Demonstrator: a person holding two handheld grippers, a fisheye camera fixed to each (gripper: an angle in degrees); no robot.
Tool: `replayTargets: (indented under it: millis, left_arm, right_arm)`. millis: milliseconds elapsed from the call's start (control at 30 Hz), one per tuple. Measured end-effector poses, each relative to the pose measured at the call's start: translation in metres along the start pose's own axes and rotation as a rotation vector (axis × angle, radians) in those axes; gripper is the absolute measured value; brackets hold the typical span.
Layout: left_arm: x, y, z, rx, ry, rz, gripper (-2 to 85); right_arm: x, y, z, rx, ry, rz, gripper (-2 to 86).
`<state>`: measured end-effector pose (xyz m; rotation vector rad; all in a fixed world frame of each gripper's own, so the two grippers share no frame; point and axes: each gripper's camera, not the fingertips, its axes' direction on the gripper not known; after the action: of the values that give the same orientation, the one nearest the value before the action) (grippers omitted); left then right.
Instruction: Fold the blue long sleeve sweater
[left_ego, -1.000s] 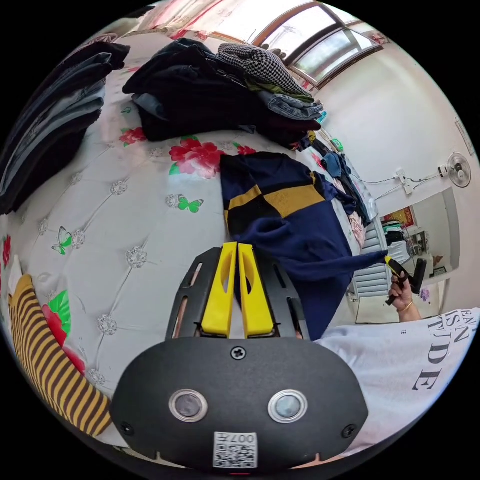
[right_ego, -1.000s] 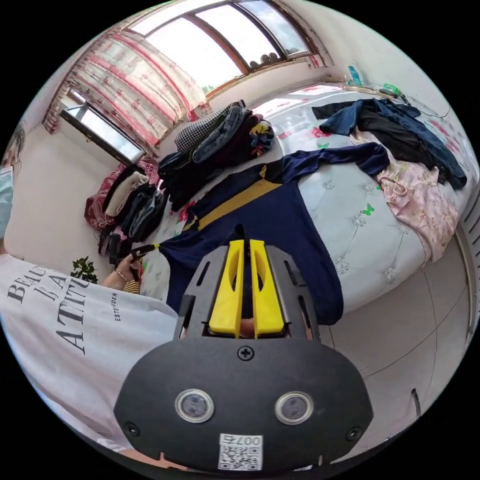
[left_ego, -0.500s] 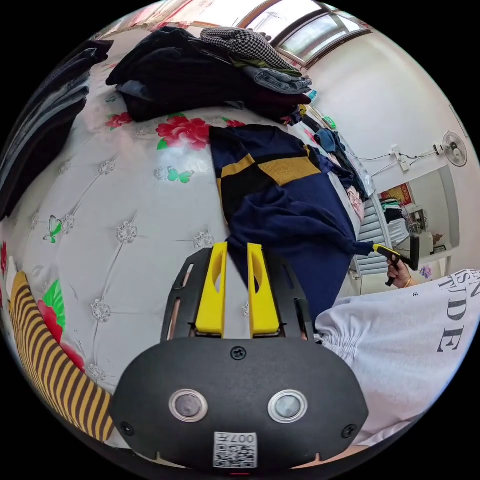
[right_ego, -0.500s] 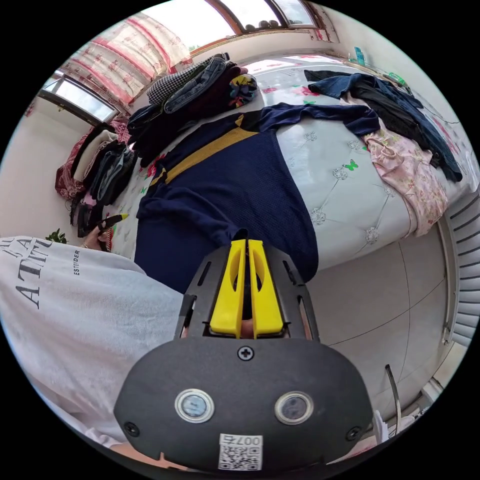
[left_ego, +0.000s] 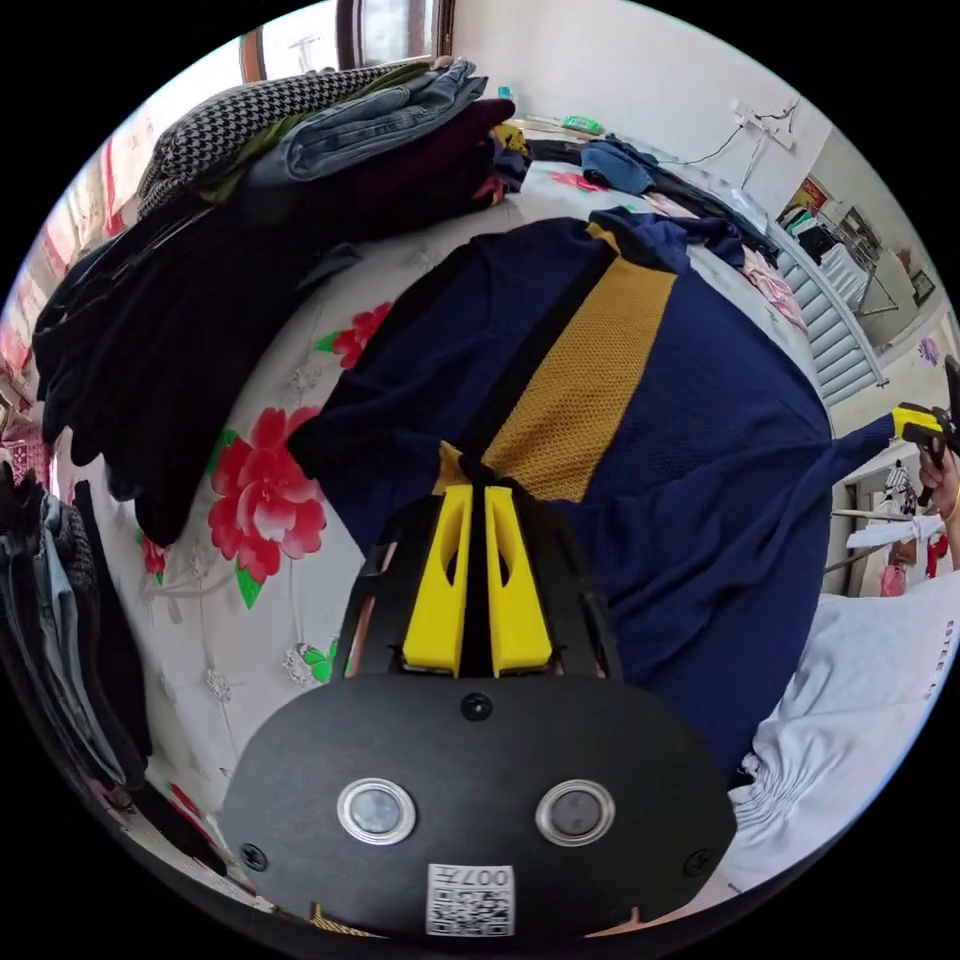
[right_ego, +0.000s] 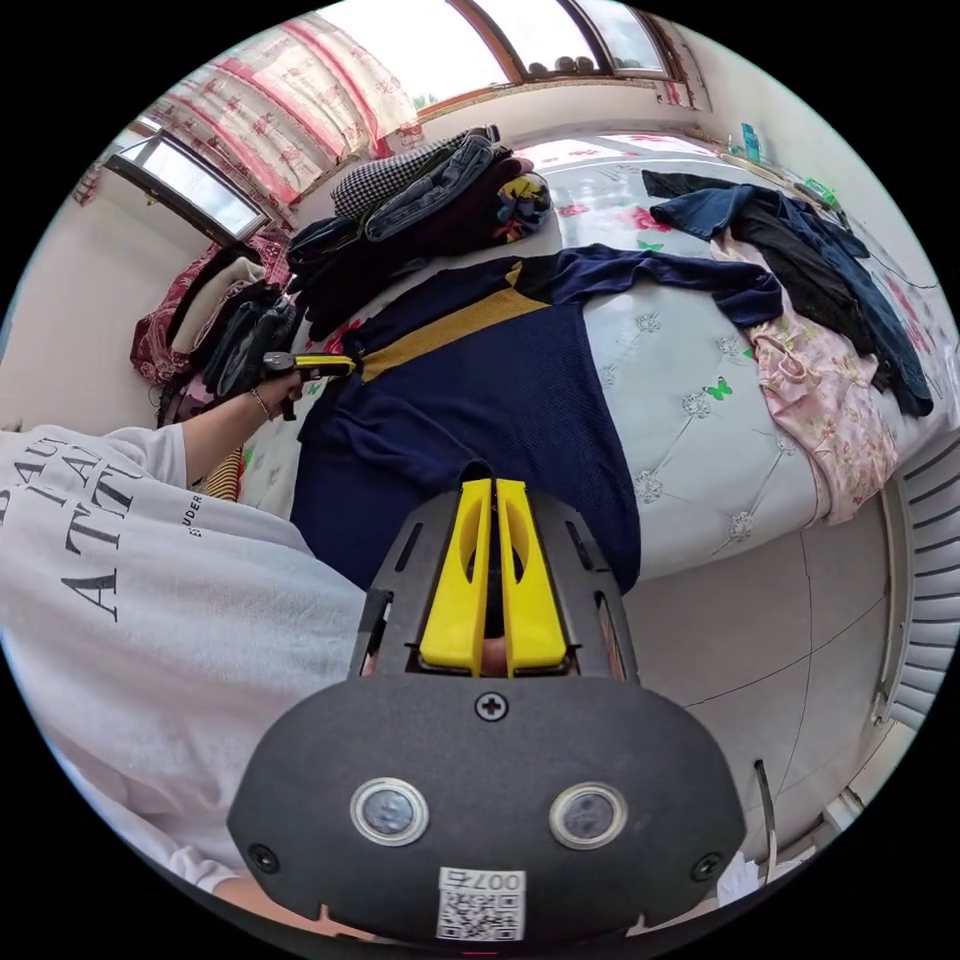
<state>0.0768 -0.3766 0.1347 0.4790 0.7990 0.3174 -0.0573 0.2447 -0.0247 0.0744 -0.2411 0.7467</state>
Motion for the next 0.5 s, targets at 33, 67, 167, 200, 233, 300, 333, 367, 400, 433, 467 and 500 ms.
replayTargets:
  millis: [33,67,167,200,233,300,333,367,400,433,467,500]
  left_arm:
    - [-0.009,0.001,-0.004,0.018,0.016,-0.032,0.1]
    - [-0.018,0.004,-0.013,0.063,0.015,-0.058,-0.3]
    - [-0.045,0.01,-0.034,0.143,-0.054,-0.156,-0.8]
    - [-0.05,0.01,-0.038,0.156,-0.075,-0.168,-0.8]
    - [-0.062,0.011,-0.045,0.18,-0.079,-0.192,-0.9]
    - [-0.078,0.009,-0.045,0.19,-0.031,-0.234,-0.9]
    - [-0.085,0.007,-0.04,0.165,-0.011,-0.261,-0.8]
    - [-0.088,0.006,-0.033,0.137,0.014,-0.284,-0.8]
    - [-0.088,0.007,-0.031,0.129,0.028,-0.292,-0.7]
    - [-0.084,0.012,-0.032,0.144,0.036,-0.288,-0.5]
    - [-0.078,0.02,-0.034,0.175,0.016,-0.274,-0.2]
    - [-0.075,0.023,-0.034,0.18,0.01,-0.271,0.1]
  right_arm:
    - [-0.001,-0.002,-0.009,0.02,0.009,-0.002,-0.3]
    - [-0.003,-0.004,-0.018,0.043,0.027,-0.009,-0.3]
    - [-0.005,-0.016,-0.042,0.111,0.079,-0.04,-0.3]
    - [-0.004,-0.019,-0.045,0.121,0.095,-0.042,-0.3]
    - [-0.001,-0.026,-0.047,0.125,0.113,-0.046,-0.3]
    - [0.01,-0.036,-0.039,0.112,0.101,-0.021,-0.3]
    - [0.02,-0.042,-0.029,0.095,0.088,0.011,-0.3]
    - [0.03,-0.046,-0.015,0.054,0.061,0.037,-0.3]
    - [0.035,-0.046,-0.008,0.024,0.051,0.05,-0.3]
    - [0.04,-0.046,0.005,-0.027,0.058,0.067,-0.2]
    - [0.043,-0.044,0.014,-0.049,0.076,0.08,-0.2]
    - [0.044,-0.043,0.017,-0.053,0.077,0.088,-0.2]
